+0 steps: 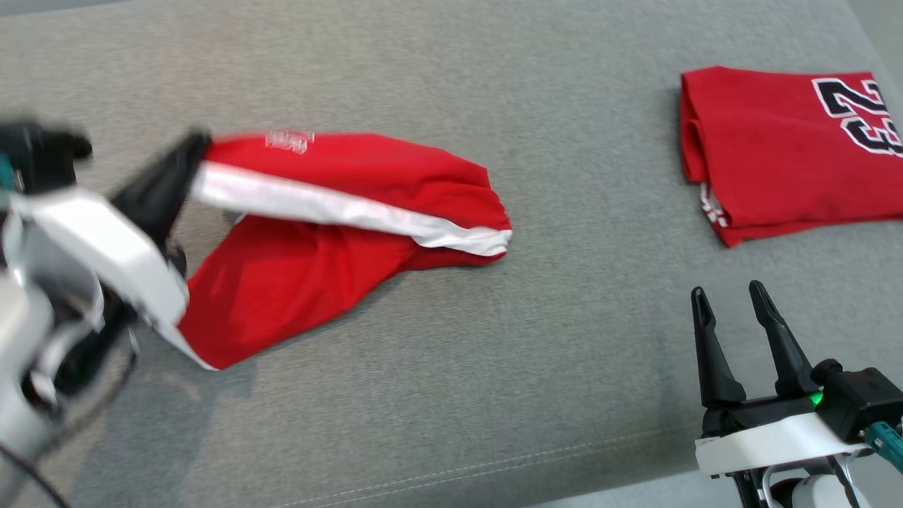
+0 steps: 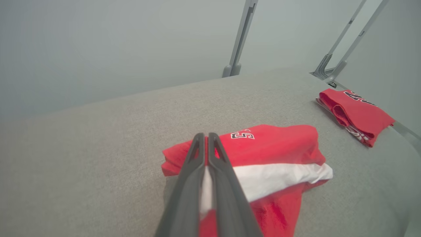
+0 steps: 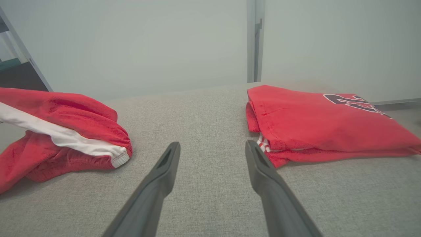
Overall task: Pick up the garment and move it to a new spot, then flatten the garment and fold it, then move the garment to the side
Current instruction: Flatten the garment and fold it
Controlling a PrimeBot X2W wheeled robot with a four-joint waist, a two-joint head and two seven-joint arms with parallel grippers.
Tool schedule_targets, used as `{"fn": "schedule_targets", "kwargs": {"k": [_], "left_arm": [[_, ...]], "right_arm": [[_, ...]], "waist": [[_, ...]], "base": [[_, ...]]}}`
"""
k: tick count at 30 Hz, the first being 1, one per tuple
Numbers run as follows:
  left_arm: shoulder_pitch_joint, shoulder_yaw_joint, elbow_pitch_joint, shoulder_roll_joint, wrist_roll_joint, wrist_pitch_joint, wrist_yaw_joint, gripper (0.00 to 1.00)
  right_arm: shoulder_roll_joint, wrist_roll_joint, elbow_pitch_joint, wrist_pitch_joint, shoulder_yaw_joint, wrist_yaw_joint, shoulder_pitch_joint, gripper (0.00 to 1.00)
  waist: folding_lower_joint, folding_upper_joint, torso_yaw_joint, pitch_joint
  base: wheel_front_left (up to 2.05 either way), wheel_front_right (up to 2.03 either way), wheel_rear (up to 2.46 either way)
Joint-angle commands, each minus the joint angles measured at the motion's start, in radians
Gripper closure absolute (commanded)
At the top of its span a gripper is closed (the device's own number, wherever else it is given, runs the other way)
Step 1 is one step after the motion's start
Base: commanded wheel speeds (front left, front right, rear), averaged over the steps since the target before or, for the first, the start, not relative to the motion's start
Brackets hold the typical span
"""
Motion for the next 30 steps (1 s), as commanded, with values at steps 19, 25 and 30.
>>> {"fn": "schedule_targets", "kwargs": {"k": [19, 25, 30], "left_arm": [[0.364, 0.053, 0.096, -0.131, -0.023, -0.336, 0.088, 0.00], [0.392, 0.117, 0.111, -0.154, 0.058, -0.353, 0.147, 0.00], [0.455, 0.258, 0.019, -0.182, 0.231, -0.354, 0.230, 0.00]], "right_arm": [[-0.010, -0.059, -0.106, 0.077, -0.010, 0.000, 0.049, 0.00], [-0.012, -0.065, -0.112, 0.082, -0.017, 0.000, 0.062, 0.00], [-0.020, -0.075, -0.118, 0.079, -0.027, 0.000, 0.066, 0.00]], "waist": [[-0.0001, 0.0000, 0.124, -0.103], [-0.0001, 0.0000, 0.125, -0.129], [-0.0001, 0.0000, 0.134, -0.159]], "base": [[0.00, 0.00, 0.00], [0.00, 0.00, 0.00], [0.00, 0.00, 0.00]]}}
